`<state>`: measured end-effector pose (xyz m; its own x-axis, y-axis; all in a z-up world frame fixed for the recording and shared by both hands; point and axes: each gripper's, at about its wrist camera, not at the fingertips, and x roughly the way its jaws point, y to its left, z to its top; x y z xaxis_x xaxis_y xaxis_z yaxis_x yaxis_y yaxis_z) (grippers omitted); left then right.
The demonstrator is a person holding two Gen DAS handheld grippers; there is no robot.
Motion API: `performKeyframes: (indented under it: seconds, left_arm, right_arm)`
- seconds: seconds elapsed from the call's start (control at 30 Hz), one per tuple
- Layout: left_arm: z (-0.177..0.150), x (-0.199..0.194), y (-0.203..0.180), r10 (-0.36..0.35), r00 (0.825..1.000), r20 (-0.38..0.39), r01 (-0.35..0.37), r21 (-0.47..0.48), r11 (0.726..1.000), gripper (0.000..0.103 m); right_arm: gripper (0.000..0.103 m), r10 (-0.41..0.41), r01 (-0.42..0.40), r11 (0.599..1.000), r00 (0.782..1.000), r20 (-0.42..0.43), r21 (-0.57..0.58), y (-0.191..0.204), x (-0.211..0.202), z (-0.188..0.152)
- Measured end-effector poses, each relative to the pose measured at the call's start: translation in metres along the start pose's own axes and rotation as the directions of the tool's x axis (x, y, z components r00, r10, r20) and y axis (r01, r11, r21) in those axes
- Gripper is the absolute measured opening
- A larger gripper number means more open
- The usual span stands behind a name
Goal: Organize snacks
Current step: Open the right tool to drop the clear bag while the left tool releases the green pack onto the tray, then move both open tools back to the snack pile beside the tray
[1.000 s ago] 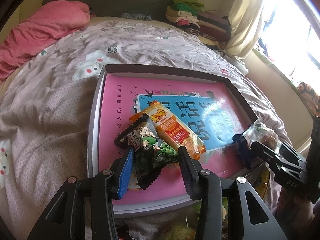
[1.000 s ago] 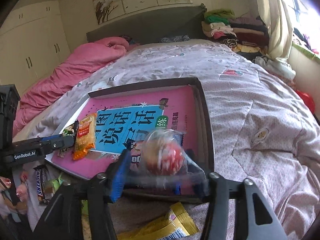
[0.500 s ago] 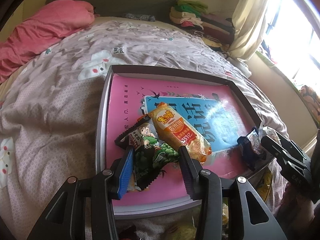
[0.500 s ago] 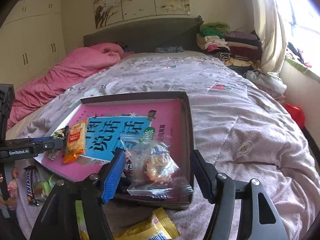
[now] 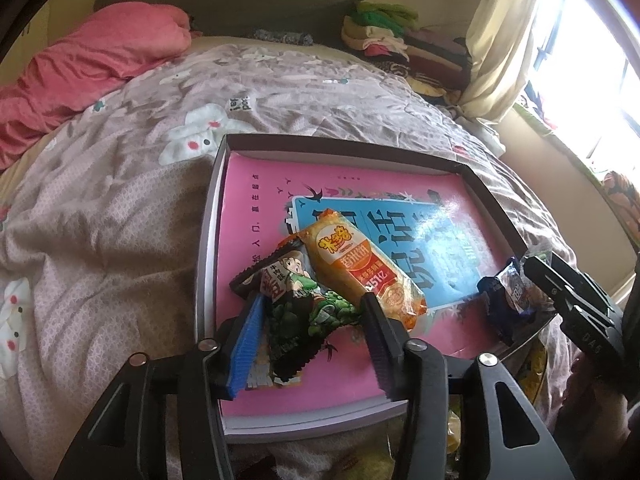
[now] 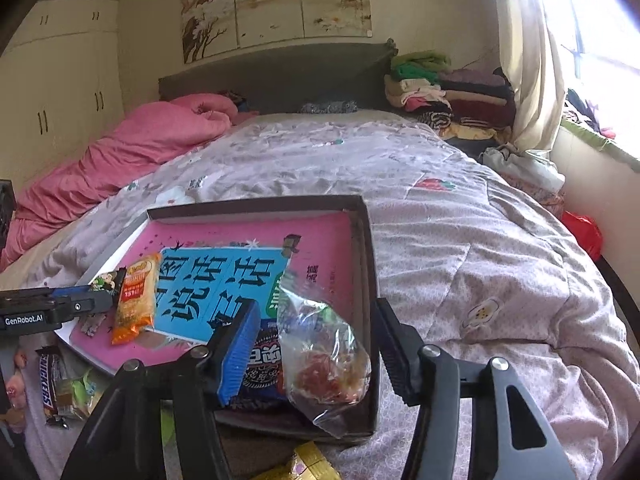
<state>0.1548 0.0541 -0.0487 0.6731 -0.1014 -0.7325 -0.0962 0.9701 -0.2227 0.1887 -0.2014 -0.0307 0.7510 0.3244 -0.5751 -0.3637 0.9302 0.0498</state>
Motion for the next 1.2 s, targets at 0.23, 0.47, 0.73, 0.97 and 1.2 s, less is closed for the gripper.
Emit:
performKeyframes:
  seconds: [0.23,0.47,0.73,0.97,1.2]
  left_arm:
    - [0.002,-0.007,0.0,0.002,1.0,0.012,-0.002,0.005,1.0,0.059]
    - [0.006,-0.019,0.001,0.004,0.999,0.034,-0.004,0.005,1.0,0.065]
    - [0.009,-0.04,0.004,0.023,0.997,0.074,-0.024,0.006,1.0,0.073]
    - [0.01,-0.054,0.011,0.048,0.995,0.092,-0.048,-0.005,0.999,0.075]
    - [0.009,-0.068,0.014,0.064,0.992,0.108,-0.064,-0.008,0.998,0.077]
  right_arm:
    - [0.062,0.009,-0.009,1.0,1.0,0.023,0.002,0.0,-0.008,0.003]
    - [0.068,0.02,-0.021,0.999,0.999,0.029,0.039,-0.007,-0.014,0.005]
    - [0.073,0.026,-0.029,0.998,0.998,0.054,0.051,-0.007,-0.026,0.007]
    - [0.074,0.039,-0.042,0.998,0.996,0.075,0.043,-0.002,-0.04,0.007]
    - [0.077,0.048,-0.052,0.998,0.994,0.097,0.04,0.001,-0.052,0.008]
